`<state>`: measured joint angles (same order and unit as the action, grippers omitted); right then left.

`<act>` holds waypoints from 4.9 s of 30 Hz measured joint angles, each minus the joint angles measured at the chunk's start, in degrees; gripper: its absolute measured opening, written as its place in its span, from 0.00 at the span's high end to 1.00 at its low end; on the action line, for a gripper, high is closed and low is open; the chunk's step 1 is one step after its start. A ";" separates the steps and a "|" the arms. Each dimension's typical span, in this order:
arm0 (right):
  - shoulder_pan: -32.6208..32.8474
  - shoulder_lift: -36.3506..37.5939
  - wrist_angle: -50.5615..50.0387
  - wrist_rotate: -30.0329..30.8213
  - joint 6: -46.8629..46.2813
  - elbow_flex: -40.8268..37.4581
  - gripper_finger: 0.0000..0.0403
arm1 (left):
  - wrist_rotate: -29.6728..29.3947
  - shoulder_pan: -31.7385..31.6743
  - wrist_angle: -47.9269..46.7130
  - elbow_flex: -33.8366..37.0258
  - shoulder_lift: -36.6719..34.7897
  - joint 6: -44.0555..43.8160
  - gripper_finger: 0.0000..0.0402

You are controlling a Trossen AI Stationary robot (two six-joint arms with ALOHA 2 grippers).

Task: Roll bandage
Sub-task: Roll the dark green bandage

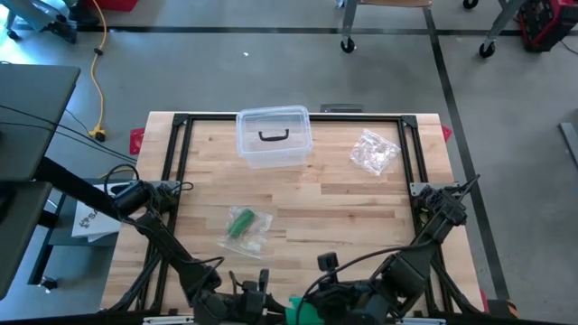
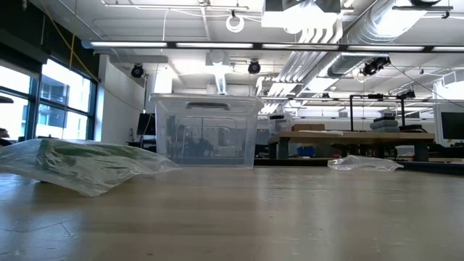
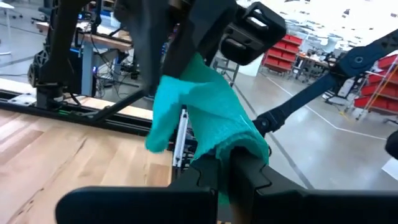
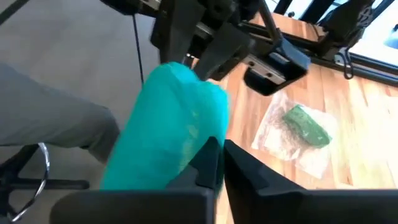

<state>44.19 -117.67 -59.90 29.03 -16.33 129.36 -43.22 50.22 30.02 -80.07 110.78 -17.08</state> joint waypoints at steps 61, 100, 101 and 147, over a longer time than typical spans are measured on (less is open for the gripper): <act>6.10 -1.08 14.51 15.89 29.24 -5.49 0.93 | -12.65 -1.16 4.11 -0.02 -0.04 2.16 0.99; 5.98 -3.14 4.70 19.70 28.08 -5.51 0.93 | -13.43 -1.20 5.92 -0.02 -0.07 2.21 0.99; 6.01 -3.14 4.65 19.38 28.79 -5.51 0.91 | -13.40 -1.20 5.92 -0.02 -0.07 2.21 0.99; 6.71 -14.99 -2.60 58.77 53.57 -5.53 0.98 | -10.62 -1.44 -2.65 -0.09 -0.13 -11.21 0.99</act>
<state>50.90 -132.66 -62.50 87.80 37.24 123.83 -53.84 48.78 27.37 -80.16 110.65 -28.29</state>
